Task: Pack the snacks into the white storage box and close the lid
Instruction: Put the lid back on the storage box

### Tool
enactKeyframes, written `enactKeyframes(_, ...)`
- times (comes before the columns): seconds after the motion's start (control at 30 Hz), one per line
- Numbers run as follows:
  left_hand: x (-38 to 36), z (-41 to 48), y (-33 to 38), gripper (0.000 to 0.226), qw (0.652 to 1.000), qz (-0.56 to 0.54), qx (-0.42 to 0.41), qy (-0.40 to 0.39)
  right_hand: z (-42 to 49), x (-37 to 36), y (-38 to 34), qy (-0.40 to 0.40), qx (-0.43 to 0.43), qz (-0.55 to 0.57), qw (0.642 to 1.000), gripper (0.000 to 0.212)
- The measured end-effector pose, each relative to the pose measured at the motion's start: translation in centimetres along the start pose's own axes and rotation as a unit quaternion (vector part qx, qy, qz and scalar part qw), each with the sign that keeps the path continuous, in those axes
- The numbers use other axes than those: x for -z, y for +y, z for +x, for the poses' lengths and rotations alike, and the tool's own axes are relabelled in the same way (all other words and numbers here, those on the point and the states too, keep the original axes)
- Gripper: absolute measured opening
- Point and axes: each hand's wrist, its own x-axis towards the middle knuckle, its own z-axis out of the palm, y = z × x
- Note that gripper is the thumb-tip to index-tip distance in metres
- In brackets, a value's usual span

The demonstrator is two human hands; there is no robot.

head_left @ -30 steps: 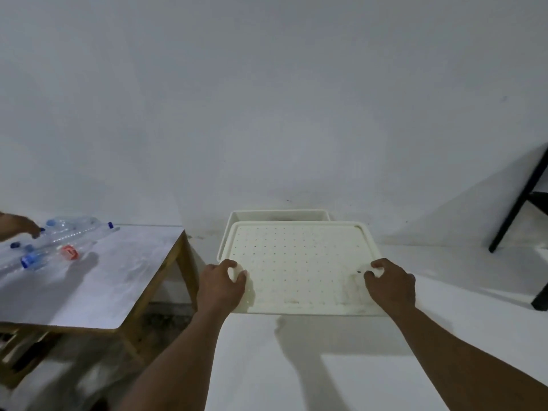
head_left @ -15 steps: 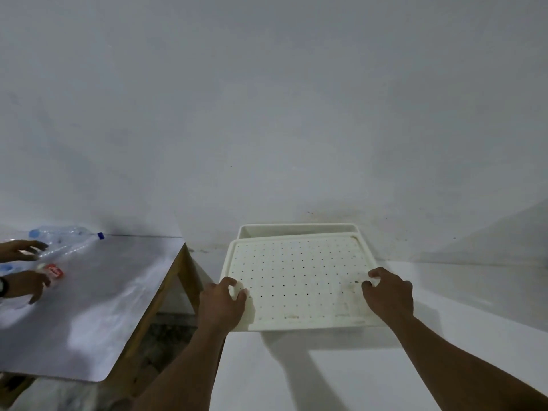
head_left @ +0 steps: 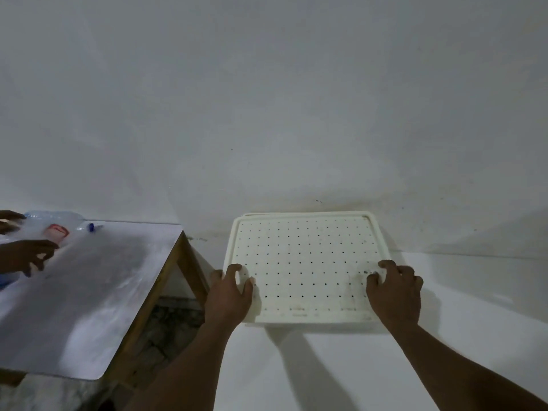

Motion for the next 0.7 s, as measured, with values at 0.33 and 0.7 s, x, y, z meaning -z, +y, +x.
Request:
enactKeyframes(0.33, -1.4, 0.0, 0.2, 0.041, 0.997, 0.067, -0.03, 0.028, 0.9, -0.3, 0.5, -0.014, 0.022, -0.084, 0.996, 0.033)
enactKeyframes(0.7, -2.6, 3.8, 0.9, 0.043, 0.993, 0.11, -0.049, -0.006, 3.5, -3.3, 0.1, -0.046, 0.042, -0.128, 0.99, 0.042)
